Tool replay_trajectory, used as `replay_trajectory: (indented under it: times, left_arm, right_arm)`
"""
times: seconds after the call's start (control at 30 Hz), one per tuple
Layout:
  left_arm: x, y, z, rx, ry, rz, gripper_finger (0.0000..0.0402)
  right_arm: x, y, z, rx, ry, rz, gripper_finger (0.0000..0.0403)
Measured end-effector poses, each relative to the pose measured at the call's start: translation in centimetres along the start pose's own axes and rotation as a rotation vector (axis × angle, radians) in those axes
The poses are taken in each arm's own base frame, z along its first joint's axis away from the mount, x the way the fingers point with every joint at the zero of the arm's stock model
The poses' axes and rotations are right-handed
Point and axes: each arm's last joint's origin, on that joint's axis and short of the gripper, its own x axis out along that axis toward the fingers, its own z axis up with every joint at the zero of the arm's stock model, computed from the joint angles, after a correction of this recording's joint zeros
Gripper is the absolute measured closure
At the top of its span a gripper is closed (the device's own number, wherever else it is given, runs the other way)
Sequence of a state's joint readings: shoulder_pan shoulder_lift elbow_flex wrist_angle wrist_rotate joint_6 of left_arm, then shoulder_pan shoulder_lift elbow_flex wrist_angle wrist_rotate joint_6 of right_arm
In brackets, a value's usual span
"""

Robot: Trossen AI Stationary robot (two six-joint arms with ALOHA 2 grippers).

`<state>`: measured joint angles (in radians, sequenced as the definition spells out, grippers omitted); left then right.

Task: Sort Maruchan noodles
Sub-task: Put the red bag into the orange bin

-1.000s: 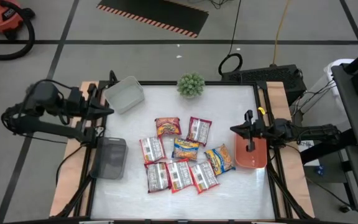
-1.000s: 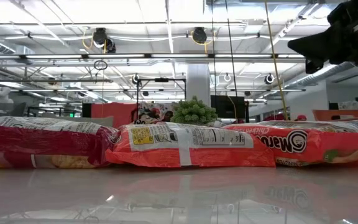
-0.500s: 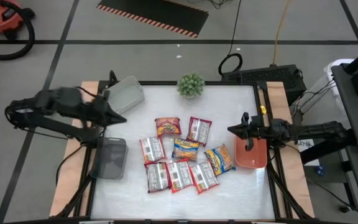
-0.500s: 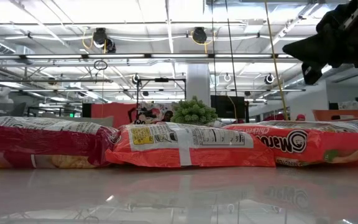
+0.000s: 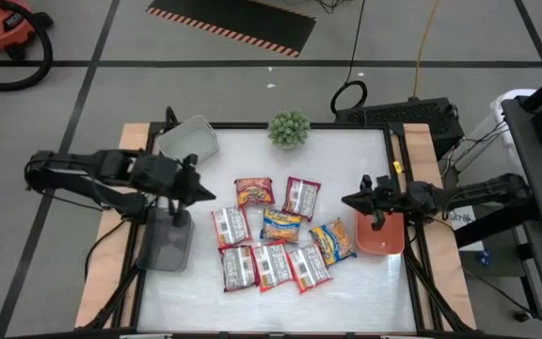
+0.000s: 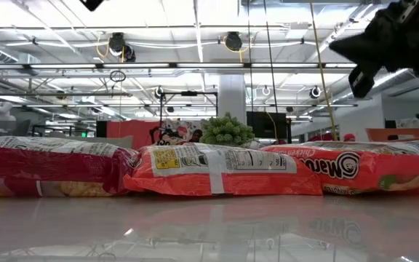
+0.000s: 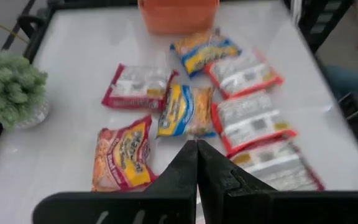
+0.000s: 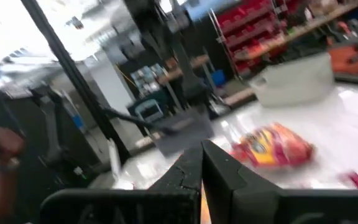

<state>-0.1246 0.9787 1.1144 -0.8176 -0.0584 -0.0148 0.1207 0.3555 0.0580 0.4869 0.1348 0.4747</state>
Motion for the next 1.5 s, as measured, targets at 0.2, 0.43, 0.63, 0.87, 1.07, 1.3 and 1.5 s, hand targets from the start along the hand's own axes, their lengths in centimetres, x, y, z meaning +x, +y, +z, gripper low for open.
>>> replay_trajectory:
  times: [0.2,0.43,0.63,0.87,1.07,1.3,1.5]
  left_arm:
    - [2.5,-0.5,-0.6,0.069,0.030,0.054,0.0398]
    - [3.1,-0.6,-1.3,0.040,0.042,0.086,0.0398]
    - [3.3,-0.8,-1.9,0.062,0.051,0.192,0.0398]
    - [3.3,-0.8,-2.0,0.089,0.057,0.227,0.0398]
    - [3.3,-0.8,-2.0,0.103,0.059,0.227,0.0398]
    - [3.4,-0.8,-2.0,0.087,0.057,0.222,0.0398]
    - [4.5,-0.7,-3.3,0.067,0.101,0.228,0.0398]
  right_arm:
    - [1.1,2.2,3.2,-0.059,-0.009,-0.014,0.0403]
    - [4.4,6.2,7.5,-0.213,0.057,-0.120,0.0403]
    - [8.4,8.5,9.3,-0.352,0.099,-0.244,0.0403]
    - [12.3,8.8,10.0,-0.430,0.146,-0.378,0.0403]
    - [14.3,8.2,9.9,-0.403,0.285,-0.442,0.0403]
    - [16.0,6.8,8.6,-0.321,0.402,-0.404,0.0403]
    - [16.6,5.3,7.7,-0.256,0.459,-0.463,0.0403]
